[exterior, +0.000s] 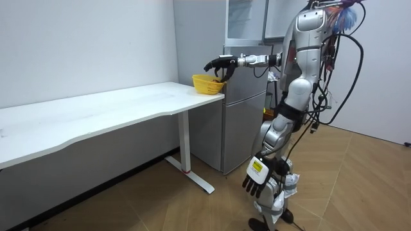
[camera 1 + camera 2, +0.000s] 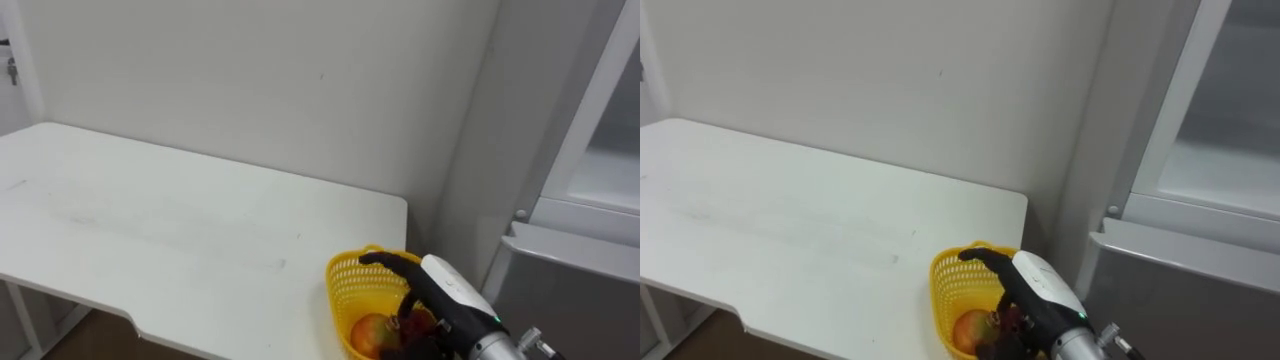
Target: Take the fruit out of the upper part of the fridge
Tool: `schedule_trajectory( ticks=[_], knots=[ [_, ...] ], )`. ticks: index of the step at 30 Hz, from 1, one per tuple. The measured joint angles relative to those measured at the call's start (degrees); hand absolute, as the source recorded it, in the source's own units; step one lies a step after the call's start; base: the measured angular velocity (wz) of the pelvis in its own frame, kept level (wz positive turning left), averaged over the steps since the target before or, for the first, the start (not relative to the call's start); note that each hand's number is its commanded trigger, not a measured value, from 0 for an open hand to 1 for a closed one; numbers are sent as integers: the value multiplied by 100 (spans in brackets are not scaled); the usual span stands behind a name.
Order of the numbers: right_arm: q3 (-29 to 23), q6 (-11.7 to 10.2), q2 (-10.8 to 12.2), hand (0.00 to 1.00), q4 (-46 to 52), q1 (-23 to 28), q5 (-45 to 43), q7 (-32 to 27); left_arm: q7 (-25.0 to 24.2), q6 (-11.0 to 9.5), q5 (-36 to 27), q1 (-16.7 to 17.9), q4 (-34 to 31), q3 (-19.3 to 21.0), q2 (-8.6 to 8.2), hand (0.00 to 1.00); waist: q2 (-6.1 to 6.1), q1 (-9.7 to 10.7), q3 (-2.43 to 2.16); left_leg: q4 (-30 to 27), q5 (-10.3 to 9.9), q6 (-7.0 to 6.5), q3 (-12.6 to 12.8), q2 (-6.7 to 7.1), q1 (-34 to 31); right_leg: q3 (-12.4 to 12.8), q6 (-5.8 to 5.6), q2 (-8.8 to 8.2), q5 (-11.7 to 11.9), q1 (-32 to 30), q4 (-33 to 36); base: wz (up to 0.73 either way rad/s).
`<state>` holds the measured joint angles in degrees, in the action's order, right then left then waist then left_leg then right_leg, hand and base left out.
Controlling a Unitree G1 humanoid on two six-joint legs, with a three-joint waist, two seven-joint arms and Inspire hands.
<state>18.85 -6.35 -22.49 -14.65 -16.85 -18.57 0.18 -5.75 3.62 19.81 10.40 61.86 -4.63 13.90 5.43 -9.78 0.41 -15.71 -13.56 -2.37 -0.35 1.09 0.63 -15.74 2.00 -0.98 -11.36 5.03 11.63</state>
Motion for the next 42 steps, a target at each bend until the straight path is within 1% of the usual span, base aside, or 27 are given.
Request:
schedule_trajectory(
  ticks=[10,13,14,17,21,25,28,30,31,33,34,36,40,42],
  knots=[
    [0,17,13,0,0,0,-1,-1,-1,1,-4,-2,0,-1,1,0,0,0,4,0,0,0,-2,-1,-4,2,0,-1,0,-8,2,0],
    [-10,17,13,0,20,0,43,-1,-6,-2,-4,-1,0,7,2,0,16,12,0,1,0,0,-1,3,-7,-4,1,-3,-1,-8,-12,0],
    [-35,14,15,0,51,0,79,-1,-32,-5,-3,-1,0,13,2,0,35,15,-10,0,0,0,-1,5,-9,-5,1,-4,-1,-3,-21,0],
    [-192,7,35,0,230,0,82,-23,-128,-33,0,1,1,36,1,0,42,12,-16,-7,0,0,-1,12,-7,-12,0,-4,0,24,-66,1],
    [-380,-50,36,0,583,0,252,-260,-147,-35,3,4,-2,127,1,0,51,20,-21,5,0,0,-14,15,66,-9,-2,1,1,101,-104,2],
    [-459,-117,43,0,778,0,413,-362,-88,-51,2,-11,-1,155,-19,0,-10,53,20,27,-3,-2,-29,14,105,-3,-3,4,1,163,-101,2],
    [-463,-125,53,0,944,6,772,-379,-14,-57,1,-5,5,147,-59,0,-72,167,48,6,-7,-6,-38,16,97,3,-4,5,2,169,-98,0],
    [-558,-125,92,0,1225,79,923,-378,-19,-66,31,-4,8,180,-109,0,-124,212,42,-5,-7,-7,-35,21,92,24,-6,3,3,161,-96,0],
    [-606,-126,125,0,1330,139,949,-373,-19,-79,36,1,8,197,-114,0,-140,213,32,-3,-7,-7,-31,20,92,36,-6,5,3,157,-97,-5],
    [-719,-156,279,0,1776,386,962,-378,-14,-157,42,96,6,214,-129,0,-196,226,-36,4,-7,-8,9,14,116,96,-6,12,3,154,-95,-10],
    [-722,-194,286,0,1862,429,961,-378,-13,-161,44,110,6,214,-136,0,-205,241,-47,5,-6,-8,15,15,127,107,-6,12,3,158,-94,-10],
    [-725,-274,297,0,2069,524,949,-379,8,-239,47,165,8,217,-149,0,-225,316,-38,24,-6,-9,34,14,196,138,-7,14,2,196,-87,-7],
    [-916,-301,301,0,2485,665,976,-478,57,-308,39,162,85,214,-155,0,-233,368,-37,49,-6,-9,63,4,200,161,-7,19,2,189,-88,-4],
    [-1041,-381,360,0,2756,805,1157,-611,136,-320,8,191,121,205,-185,0,-263,385,-34,42,-10,-12,178,-20,212,220,-7,28,4,153,-87,-12]
  ],
)
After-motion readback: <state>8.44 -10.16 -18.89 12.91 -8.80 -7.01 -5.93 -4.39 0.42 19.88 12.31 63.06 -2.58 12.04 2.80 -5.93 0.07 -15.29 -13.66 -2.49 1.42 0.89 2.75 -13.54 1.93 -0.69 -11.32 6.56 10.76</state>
